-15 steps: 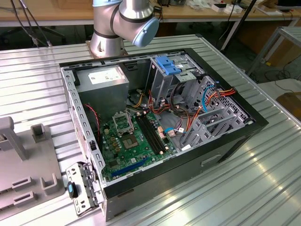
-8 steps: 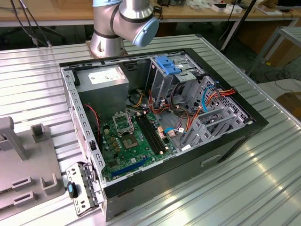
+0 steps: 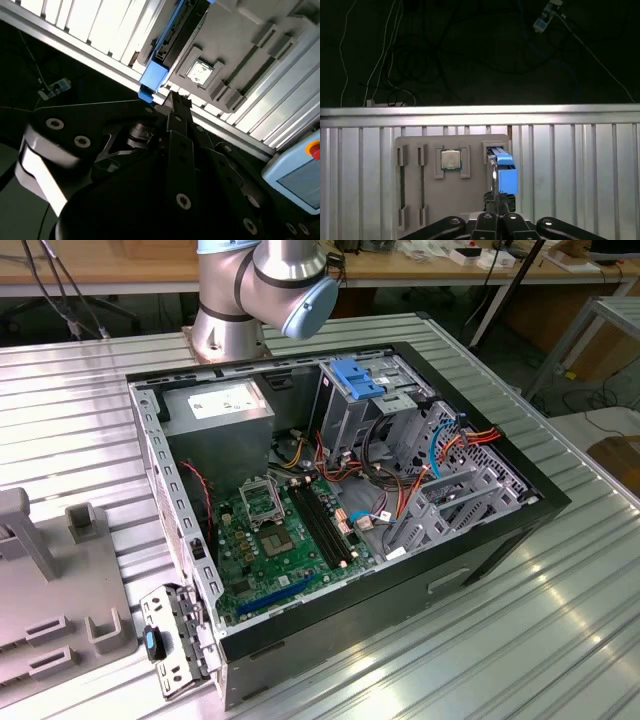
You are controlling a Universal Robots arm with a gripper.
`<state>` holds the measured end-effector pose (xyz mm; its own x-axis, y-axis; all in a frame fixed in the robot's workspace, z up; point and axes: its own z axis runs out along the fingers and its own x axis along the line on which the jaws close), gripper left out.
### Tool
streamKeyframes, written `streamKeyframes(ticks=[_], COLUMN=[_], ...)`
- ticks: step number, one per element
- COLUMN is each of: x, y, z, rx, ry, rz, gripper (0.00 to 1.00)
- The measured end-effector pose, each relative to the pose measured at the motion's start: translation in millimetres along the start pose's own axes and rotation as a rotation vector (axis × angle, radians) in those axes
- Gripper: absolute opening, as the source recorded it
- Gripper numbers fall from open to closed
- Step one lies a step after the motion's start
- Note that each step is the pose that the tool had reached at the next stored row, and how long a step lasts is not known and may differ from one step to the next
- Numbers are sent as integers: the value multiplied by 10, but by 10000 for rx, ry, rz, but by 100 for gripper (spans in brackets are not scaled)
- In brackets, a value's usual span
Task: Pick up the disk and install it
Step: 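Pick up the disk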
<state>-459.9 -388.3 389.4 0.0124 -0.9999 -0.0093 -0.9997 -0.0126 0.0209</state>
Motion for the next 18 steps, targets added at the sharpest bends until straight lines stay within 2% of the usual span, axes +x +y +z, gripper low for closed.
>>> streamKeyframes(ticks=[3, 5, 7, 12, 13, 17, 18], x=[0, 0, -6, -131, -138, -139, -139], y=[0, 0, 0, -2, -3, -3, -3], z=[2, 3, 4, 26, 39, 56, 57], rx=[-7, -13, -17, -16, 40, 309, 321], ry=[18, 34, 43, 177, 204, 233, 234], rz=[-827, -1548, -1878, -1922, -1871, -1782, -1783], gripper=[11, 11, 11, 11, 11, 11, 11])
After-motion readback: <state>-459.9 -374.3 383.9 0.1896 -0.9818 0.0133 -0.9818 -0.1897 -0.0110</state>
